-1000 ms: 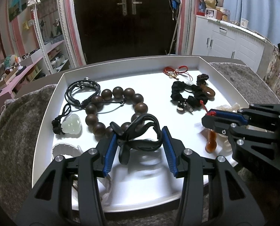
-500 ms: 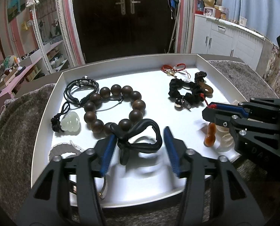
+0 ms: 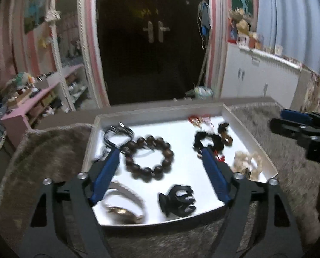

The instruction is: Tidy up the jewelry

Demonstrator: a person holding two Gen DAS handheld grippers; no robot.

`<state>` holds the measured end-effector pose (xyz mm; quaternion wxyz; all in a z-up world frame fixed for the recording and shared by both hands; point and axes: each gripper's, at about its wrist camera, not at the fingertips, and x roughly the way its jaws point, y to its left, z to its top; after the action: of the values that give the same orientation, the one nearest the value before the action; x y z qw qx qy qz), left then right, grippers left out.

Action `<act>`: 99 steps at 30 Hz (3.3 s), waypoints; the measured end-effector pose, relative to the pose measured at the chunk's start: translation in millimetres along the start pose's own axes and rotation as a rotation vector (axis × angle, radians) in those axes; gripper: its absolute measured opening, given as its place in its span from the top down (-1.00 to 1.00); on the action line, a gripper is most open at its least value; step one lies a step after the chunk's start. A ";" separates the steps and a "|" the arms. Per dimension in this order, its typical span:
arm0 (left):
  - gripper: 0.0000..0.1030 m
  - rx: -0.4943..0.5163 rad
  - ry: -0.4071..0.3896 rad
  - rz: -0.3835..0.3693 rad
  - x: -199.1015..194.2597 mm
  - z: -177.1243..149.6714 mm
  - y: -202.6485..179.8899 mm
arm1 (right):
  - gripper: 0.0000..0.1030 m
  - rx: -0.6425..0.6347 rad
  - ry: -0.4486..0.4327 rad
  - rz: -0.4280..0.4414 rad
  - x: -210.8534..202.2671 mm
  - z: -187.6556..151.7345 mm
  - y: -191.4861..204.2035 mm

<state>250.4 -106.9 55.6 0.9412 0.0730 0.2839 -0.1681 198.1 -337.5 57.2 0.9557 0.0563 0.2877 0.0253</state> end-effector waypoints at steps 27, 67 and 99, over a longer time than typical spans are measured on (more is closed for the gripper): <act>-0.94 -0.072 -0.017 0.104 -107.0 -119.6 46.0 | -0.65 -0.025 -0.038 -0.018 -66.9 -129.0 71.7; -0.94 -0.064 -0.089 0.159 -97.9 -129.3 36.2 | -0.96 -0.015 -0.060 -0.120 -58.3 -138.7 68.5; -0.94 -0.064 -0.089 0.158 -98.4 -129.0 36.3 | -0.96 -0.016 -0.058 -0.120 -57.8 -138.0 69.1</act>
<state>120.6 -15.9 5.3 0.9650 0.0575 0.2405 -0.0872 72.6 -260.8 -17.1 0.9638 0.0321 0.2627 -0.0313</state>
